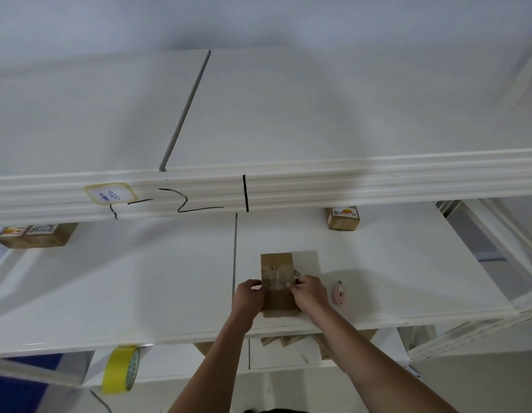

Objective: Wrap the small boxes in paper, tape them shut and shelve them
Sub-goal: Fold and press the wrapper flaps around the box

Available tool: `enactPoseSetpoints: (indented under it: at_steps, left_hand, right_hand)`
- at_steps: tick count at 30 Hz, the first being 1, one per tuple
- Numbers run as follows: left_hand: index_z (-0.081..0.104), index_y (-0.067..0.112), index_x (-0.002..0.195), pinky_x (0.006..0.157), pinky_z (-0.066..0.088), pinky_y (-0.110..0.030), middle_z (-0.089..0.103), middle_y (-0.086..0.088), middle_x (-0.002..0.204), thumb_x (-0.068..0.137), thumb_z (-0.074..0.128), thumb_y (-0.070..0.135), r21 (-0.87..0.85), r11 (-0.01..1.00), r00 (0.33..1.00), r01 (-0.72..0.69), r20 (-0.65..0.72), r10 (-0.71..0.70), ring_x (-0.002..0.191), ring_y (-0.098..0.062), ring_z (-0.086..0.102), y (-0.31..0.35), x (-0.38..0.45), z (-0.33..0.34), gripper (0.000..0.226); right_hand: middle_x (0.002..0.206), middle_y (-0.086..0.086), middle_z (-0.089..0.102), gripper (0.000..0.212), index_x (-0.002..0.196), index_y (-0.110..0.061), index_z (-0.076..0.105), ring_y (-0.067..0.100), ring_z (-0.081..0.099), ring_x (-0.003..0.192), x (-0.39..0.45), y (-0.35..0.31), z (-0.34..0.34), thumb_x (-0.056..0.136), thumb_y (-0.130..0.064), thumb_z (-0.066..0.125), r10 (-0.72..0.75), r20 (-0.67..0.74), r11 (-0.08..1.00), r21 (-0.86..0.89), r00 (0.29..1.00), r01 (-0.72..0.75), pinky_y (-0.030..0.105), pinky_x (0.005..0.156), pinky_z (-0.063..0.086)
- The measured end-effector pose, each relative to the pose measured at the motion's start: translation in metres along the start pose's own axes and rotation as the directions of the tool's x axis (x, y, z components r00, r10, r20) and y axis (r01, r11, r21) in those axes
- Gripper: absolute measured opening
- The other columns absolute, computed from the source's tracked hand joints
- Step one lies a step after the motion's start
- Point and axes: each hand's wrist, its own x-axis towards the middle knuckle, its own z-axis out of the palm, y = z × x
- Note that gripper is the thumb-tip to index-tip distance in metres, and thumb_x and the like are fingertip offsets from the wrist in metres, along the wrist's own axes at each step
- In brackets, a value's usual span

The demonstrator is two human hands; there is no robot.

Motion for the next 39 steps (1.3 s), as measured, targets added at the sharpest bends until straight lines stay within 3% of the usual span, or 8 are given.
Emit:
enactPoseSetpoints:
  at_steps: [4,15,23,30,32,34,36,39]
  left_hand:
    - [0.067,0.019,0.121,0.084,0.061,-0.044,0.069,-0.007,0.107,0.095,0.059,0.02,0.005,1.0,1.0,0.001,-0.002,-0.001,0.093,-0.024,0.069,-0.001,-0.003,0.0,0.027]
    - [0.062,0.017,0.126,0.077,0.063,-0.041,0.067,-0.011,0.108,0.099,0.058,0.021,0.0,0.999,0.999,0.032,0.018,-0.032,0.092,-0.023,0.066,-0.003,-0.011,-0.002,0.028]
    - [0.064,0.018,0.126,0.068,0.055,-0.031,0.069,-0.007,0.108,0.1,0.055,0.028,-0.017,1.0,1.0,0.004,0.011,-0.004,0.085,-0.021,0.064,0.0,-0.019,-0.009,0.029]
    - [0.066,0.017,0.12,0.099,0.051,-0.045,0.065,-0.014,0.129,0.099,0.053,0.021,-0.041,0.999,0.994,0.013,-0.112,-0.017,0.122,-0.038,0.059,-0.004,-0.04,-0.029,0.025]
    - [0.065,0.016,0.124,0.083,0.057,-0.039,0.067,-0.013,0.123,0.1,0.053,0.024,-0.044,0.999,0.988,-0.003,-0.156,-0.004,0.111,-0.035,0.065,-0.007,-0.047,-0.038,0.028]
    - [0.066,0.016,0.12,0.062,0.051,-0.027,0.071,-0.01,0.104,0.1,0.053,0.025,-0.048,0.999,0.979,-0.018,-0.204,0.008,0.08,-0.024,0.068,-0.012,-0.056,-0.05,0.025]
    - [0.067,0.019,0.115,0.063,0.051,-0.026,0.069,-0.005,0.09,0.1,0.053,0.024,-0.031,0.999,0.965,-0.016,-0.261,0.007,0.067,-0.018,0.061,-0.019,-0.062,-0.064,0.021]
    - [0.067,0.021,0.113,0.073,0.053,-0.03,0.07,-0.007,0.104,0.099,0.053,0.024,-0.033,0.999,0.945,-0.009,-0.327,-0.002,0.076,-0.021,0.063,-0.033,-0.071,-0.09,0.021]
  right_hand:
    - [0.093,0.002,0.07,0.025,0.099,-0.014,0.07,0.019,0.066,0.088,0.001,0.004,-0.002,0.094,-0.038,0.066,0.007,0.025,1.0,0.009,1.0,-0.007,0.044,0.083,0.06]
    - [0.092,-0.003,0.07,0.021,0.102,-0.017,0.072,0.018,0.066,0.088,-0.01,0.008,0.0,0.094,-0.035,0.067,0.006,0.008,0.998,0.06,1.0,-0.007,0.043,0.084,0.06]
    - [0.138,0.007,0.057,0.052,0.139,-0.012,0.05,0.026,0.056,0.125,-0.019,-0.004,-0.008,0.096,-0.035,0.066,0.011,-0.032,0.995,0.104,0.999,-0.008,0.031,0.096,0.047]
    - [0.141,0.009,0.055,0.048,0.141,-0.011,0.047,0.026,0.053,0.129,-0.039,-0.026,-0.013,0.098,-0.027,0.061,-0.192,-0.143,0.976,0.075,0.971,0.204,0.033,0.102,0.043]
    - [0.141,0.009,0.055,0.049,0.142,-0.012,0.046,0.026,0.053,0.129,-0.046,-0.032,-0.006,0.098,-0.028,0.061,-0.243,-0.12,0.966,0.057,0.963,0.251,0.032,0.103,0.042]
    - [0.138,0.01,0.057,0.048,0.141,-0.011,0.047,0.026,0.055,0.126,-0.054,-0.039,0.002,0.098,-0.028,0.061,-0.289,-0.097,0.955,0.044,0.952,0.294,0.029,0.099,0.042]
    - [0.137,0.01,0.058,0.047,0.14,-0.01,0.048,0.026,0.057,0.124,-0.064,-0.047,0.014,0.098,-0.028,0.061,-0.308,-0.074,0.949,0.046,0.949,0.312,0.026,0.095,0.041]
    - [0.143,0.006,0.054,0.047,0.141,-0.013,0.047,0.024,0.055,0.127,-0.083,-0.059,0.038,0.1,-0.033,0.058,-0.299,0.01,0.953,0.061,0.954,0.298,0.025,0.091,0.038]
